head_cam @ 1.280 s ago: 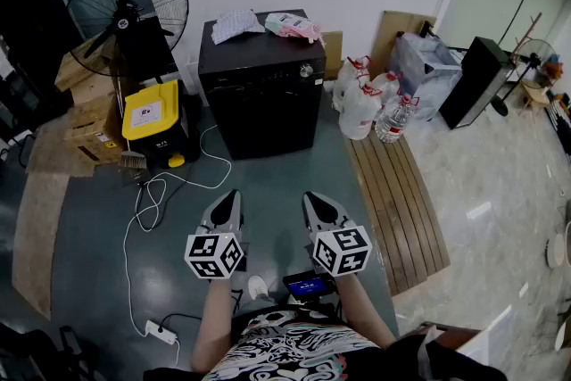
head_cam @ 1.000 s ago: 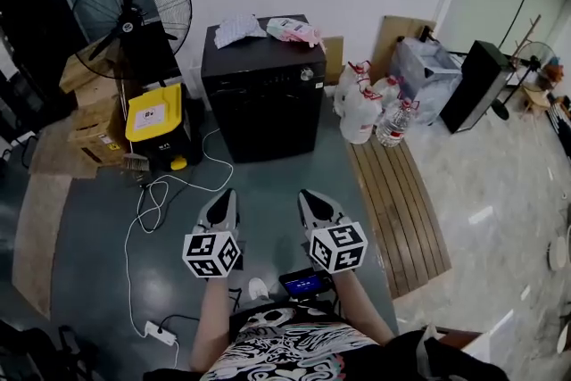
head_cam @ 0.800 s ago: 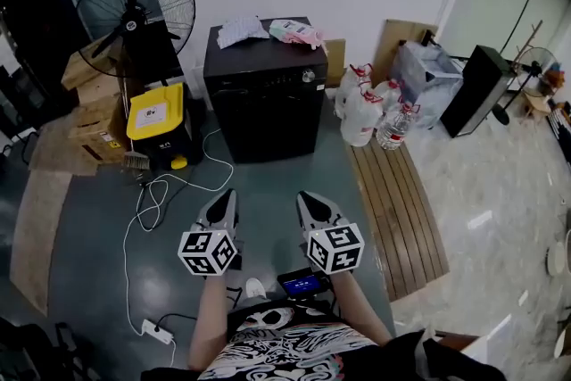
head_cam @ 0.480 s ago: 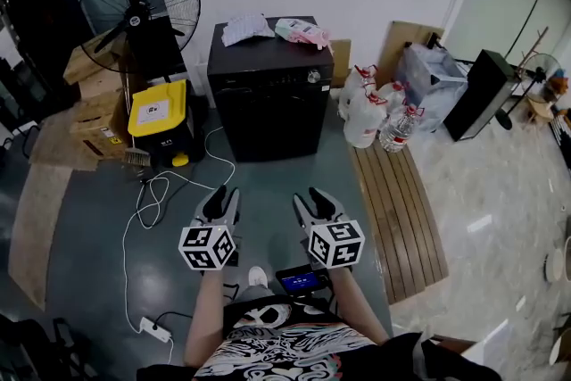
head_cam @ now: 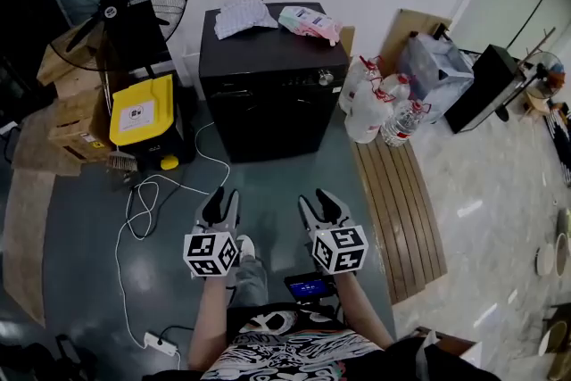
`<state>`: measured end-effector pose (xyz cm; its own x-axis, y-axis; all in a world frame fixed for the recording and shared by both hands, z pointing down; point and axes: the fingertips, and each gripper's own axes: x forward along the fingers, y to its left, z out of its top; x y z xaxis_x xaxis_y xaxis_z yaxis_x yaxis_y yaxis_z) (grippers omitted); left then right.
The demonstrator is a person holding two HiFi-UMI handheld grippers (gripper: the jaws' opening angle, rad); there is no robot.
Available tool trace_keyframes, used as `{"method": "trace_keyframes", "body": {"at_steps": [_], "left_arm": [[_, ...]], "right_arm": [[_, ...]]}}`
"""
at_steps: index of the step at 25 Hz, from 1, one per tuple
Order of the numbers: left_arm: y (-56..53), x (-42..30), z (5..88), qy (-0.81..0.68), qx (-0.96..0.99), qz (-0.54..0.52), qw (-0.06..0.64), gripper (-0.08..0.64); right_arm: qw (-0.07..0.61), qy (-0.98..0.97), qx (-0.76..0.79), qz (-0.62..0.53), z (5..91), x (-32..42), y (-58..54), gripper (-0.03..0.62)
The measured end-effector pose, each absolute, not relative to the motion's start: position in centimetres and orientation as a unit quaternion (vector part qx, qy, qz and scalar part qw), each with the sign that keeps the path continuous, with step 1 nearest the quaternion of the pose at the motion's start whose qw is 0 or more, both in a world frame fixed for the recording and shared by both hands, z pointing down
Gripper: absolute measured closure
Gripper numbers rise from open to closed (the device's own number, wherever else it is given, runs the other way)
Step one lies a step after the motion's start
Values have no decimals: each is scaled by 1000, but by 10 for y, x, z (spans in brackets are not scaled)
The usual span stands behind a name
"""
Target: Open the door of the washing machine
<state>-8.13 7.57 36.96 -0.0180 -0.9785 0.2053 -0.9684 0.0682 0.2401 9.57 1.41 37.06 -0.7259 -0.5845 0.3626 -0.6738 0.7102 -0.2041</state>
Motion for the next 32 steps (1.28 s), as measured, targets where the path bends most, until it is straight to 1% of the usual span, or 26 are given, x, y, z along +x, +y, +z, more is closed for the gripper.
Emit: {"method": "trace_keyframes", "body": {"at_steps": [3, 6, 7, 12, 14, 21, 25, 32], "left_arm": [[34, -132, 399, -703, 690, -6, 173, 426], [-16, -173, 429, -685, 704, 18, 186, 426], [-33, -184, 440, -676, 712, 31, 188, 426], [-96, -220, 500, -627, 748, 83, 201, 417], [-115, -227, 523, -610, 759, 88, 210, 417], [-172, -266, 591, -596, 768, 96, 214, 416], [-199, -277, 621, -589, 775, 99, 209, 403], [-238, -268, 662, -568, 790, 118, 198, 369]], "right_arm": [[155, -902, 366, 168, 394, 47, -30, 428], [192, -897, 362, 167, 419, -3, -75, 423], [203, -896, 359, 165, 427, -19, -90, 410], [231, -889, 358, 167, 463, -74, -142, 408], [242, -885, 360, 167, 479, -86, -156, 410], [248, -884, 355, 177, 529, -121, -185, 411], [240, -875, 370, 197, 551, -116, -195, 411], [231, -874, 374, 208, 574, -113, -199, 413]]}}
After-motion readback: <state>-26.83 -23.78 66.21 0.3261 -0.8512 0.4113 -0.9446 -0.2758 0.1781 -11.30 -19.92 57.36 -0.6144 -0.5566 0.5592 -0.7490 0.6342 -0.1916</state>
